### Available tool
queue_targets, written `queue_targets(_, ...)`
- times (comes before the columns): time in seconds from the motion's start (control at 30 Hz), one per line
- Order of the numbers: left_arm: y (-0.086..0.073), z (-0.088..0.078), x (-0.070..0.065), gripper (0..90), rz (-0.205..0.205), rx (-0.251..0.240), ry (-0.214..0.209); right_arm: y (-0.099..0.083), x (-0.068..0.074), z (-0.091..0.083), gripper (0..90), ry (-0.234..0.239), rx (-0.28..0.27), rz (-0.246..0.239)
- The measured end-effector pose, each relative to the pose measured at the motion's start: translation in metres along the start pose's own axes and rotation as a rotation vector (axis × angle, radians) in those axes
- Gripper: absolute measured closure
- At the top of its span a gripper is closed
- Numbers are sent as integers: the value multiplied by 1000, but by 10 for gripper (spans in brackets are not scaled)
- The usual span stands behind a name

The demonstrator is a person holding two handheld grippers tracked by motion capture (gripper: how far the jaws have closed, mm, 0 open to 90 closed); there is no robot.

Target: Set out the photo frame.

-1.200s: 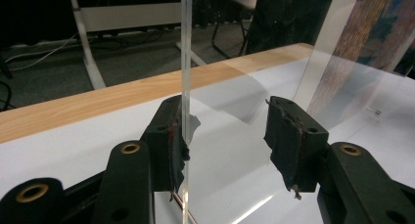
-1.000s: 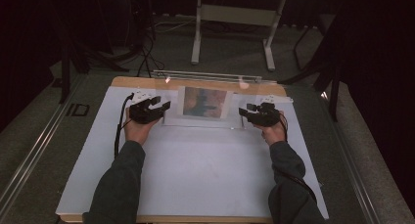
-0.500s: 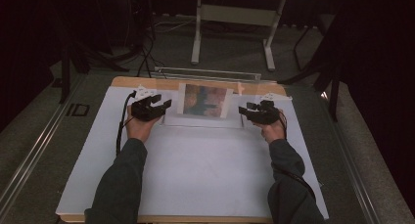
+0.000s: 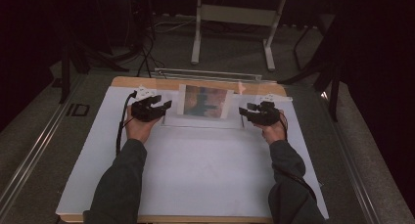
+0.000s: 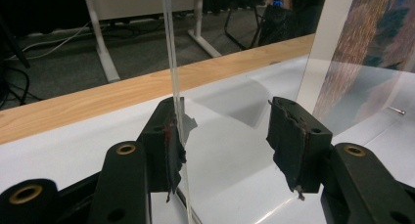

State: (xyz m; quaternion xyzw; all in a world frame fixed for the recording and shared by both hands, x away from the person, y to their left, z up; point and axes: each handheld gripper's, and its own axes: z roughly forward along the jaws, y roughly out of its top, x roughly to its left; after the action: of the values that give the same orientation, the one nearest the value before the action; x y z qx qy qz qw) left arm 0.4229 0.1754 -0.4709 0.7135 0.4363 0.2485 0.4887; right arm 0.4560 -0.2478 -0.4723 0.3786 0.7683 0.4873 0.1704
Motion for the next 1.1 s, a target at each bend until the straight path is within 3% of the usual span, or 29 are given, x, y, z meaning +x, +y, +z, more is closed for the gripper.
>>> queue_targets(0.3,-5,-6,-4,478,-5,-8,-7,-4,5,-6,498,-2,-2,-18)
queue_targets(1.1,-12,-32,-19,478,-26,18,-13,-13,24,-29,508,14,-4,-11)
